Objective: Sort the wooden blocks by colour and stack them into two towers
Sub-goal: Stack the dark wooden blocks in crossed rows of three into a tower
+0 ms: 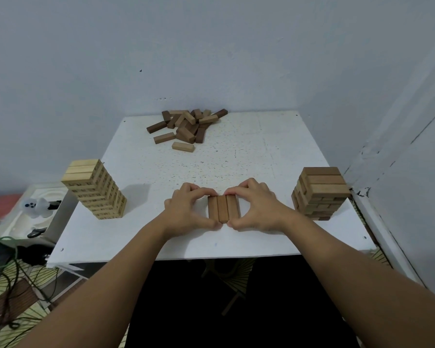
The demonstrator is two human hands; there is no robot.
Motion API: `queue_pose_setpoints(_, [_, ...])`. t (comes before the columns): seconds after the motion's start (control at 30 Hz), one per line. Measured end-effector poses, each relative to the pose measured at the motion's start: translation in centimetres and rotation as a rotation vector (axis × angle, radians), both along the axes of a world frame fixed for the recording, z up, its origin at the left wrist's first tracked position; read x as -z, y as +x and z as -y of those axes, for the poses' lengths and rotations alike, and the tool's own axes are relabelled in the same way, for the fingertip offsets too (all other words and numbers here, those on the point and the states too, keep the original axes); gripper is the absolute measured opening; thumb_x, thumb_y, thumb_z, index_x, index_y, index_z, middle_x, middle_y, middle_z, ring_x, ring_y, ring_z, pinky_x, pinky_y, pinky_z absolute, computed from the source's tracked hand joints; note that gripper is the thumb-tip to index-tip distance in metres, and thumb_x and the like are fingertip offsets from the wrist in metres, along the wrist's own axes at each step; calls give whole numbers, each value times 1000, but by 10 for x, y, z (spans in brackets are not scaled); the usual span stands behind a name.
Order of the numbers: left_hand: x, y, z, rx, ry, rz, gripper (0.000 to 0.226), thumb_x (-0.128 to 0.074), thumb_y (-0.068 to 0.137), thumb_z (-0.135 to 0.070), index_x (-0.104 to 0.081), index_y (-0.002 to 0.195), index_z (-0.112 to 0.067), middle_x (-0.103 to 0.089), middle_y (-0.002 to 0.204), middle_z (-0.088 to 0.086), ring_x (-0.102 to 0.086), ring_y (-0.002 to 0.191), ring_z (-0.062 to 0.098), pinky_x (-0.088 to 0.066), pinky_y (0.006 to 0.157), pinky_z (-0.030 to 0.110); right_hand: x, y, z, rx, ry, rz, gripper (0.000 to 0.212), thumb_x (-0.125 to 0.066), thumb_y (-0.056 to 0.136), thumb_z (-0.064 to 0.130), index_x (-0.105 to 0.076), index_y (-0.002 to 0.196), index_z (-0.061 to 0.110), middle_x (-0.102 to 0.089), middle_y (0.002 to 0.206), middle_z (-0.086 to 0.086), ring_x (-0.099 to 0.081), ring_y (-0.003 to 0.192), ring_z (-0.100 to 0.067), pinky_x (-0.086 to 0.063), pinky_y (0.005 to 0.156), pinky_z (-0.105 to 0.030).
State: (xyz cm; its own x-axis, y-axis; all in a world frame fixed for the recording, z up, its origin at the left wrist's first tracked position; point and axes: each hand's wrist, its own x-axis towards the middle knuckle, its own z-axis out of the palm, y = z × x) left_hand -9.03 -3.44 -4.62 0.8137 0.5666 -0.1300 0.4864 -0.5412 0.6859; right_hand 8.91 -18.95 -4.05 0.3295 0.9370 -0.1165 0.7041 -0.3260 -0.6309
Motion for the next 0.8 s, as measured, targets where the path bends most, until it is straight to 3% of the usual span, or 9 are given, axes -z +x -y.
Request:
queue_pose_setpoints(0.23, [-20, -10, -6, 22, 61, 165, 73, -84, 57, -58, -58, 126, -56, -55, 121, -21, -49, 121, 18, -45, 103, 50, -32, -5, -10, -55, 114, 118, 73, -82, 71, 43, -52, 136, 47, -32, 130, 13, -23, 121, -14, -22, 103, -31])
queue_pose_setpoints(0.47, [-81, 0, -8, 52, 204, 288, 72, -85, 60, -58, -62, 127, -44, -60, 126, -18, -50, 122, 19, -46, 99, 43, -91, 4, -9, -42, 254, 302, 71, -80, 70, 47, -53, 136, 47, -32, 130, 15, -21, 117, -10, -16, 102, -30])
queue_pose_setpoints(0.57, [-93, 19, 4, 65, 211, 304, 70, -86, 60, -57, -63, 125, -45, -61, 122, -21, -51, 122, 19, -47, 98, 41, -107, 19, 8, -19, 245, 352, 69, -79, 71, 49, -53, 135, 48, -33, 134, 14, -22, 123, -12, -11, 106, -31])
queue_pose_setpoints(0.7, [-98, 54, 38, 119, 159, 354, 63, -95, 68, -37, -65, 123, -37, -61, 118, -27, -51, 116, -4, -42, 95, 27, -116, 47, 47, 40, 181, 334, 68, -77, 73, 49, -51, 135, 52, -30, 140, 13, -18, 130, -12, -7, 109, -30])
queue_pose_setpoints(0.8, [-95, 86, 60, 174, 146, 333, 64, -88, 64, -52, -64, 123, -42, -62, 121, -25, -51, 122, 7, -46, 102, 37, -119, 71, 80, 96, 109, 304, 67, -77, 74, 49, -49, 134, 56, -27, 139, 14, -18, 132, -14, -9, 106, -31])
